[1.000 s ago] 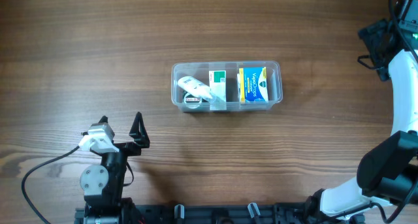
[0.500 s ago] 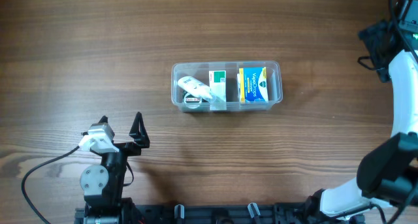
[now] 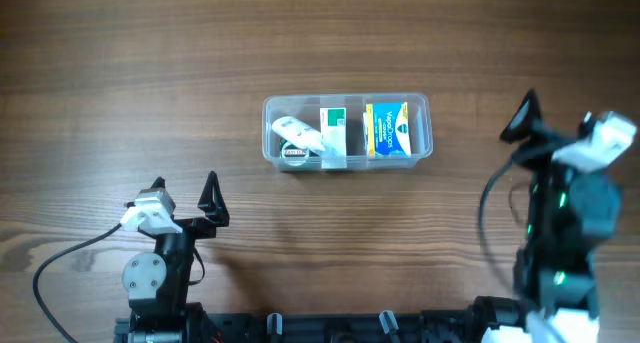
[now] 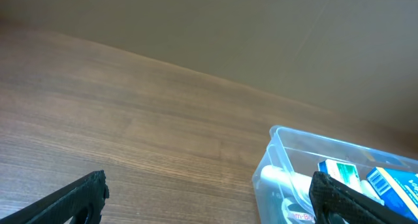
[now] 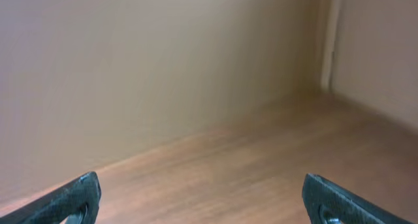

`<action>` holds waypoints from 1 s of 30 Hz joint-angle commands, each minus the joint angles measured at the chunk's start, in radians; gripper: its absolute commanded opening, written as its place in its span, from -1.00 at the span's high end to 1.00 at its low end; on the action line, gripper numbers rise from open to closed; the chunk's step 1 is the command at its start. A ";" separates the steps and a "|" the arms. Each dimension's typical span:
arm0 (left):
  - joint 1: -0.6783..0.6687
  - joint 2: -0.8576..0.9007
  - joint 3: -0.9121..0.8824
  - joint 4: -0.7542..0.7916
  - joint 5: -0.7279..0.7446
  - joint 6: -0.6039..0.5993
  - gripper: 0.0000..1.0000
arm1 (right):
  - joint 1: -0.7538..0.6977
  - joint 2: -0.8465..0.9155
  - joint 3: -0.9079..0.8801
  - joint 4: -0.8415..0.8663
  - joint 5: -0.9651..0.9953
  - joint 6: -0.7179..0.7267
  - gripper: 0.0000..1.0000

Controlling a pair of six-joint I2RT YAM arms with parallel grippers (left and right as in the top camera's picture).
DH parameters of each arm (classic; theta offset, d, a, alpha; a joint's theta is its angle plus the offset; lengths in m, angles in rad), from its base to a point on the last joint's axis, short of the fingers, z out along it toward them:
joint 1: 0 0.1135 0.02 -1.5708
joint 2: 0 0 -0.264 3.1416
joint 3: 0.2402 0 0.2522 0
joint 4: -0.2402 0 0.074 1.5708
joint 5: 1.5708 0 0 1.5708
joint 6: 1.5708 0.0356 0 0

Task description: Pack container

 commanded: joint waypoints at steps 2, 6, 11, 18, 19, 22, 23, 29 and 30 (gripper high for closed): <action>0.006 -0.009 -0.008 0.003 0.008 -0.008 -1.00 | 0.006 -0.238 -0.235 0.135 -0.116 -0.125 -0.99; 0.006 -0.009 -0.008 0.003 0.008 -0.008 -1.00 | 0.006 -0.367 -0.369 0.196 -0.132 -0.093 -1.00; 0.006 -0.009 -0.008 0.003 0.008 -0.008 -1.00 | 0.019 -0.477 -0.456 0.196 -0.165 -0.091 -0.99; 0.006 -0.009 -0.008 0.003 0.008 -0.008 -0.99 | 0.053 -0.591 -0.476 -0.066 -0.183 -0.087 -0.99; 0.006 -0.009 -0.008 0.003 0.008 -0.008 -0.99 | 0.053 -0.591 -0.476 -0.080 -0.183 -0.097 -0.99; 0.006 -0.009 -0.008 0.003 0.008 -0.008 -1.00 | 0.053 -0.591 -0.476 -0.080 -0.184 -0.238 -0.99; 0.006 -0.009 -0.008 0.003 0.008 -0.008 -0.99 | 0.053 -0.591 -0.476 -0.080 -0.183 -0.256 -1.00; 0.006 -0.009 -0.008 0.003 0.008 -0.008 -1.00 | 0.053 -0.589 -0.476 -0.079 -0.187 -0.203 -1.00; 0.006 -0.009 -0.008 0.003 0.008 -0.008 -0.99 | 0.053 -0.586 -0.476 -0.079 -0.187 -0.203 -1.00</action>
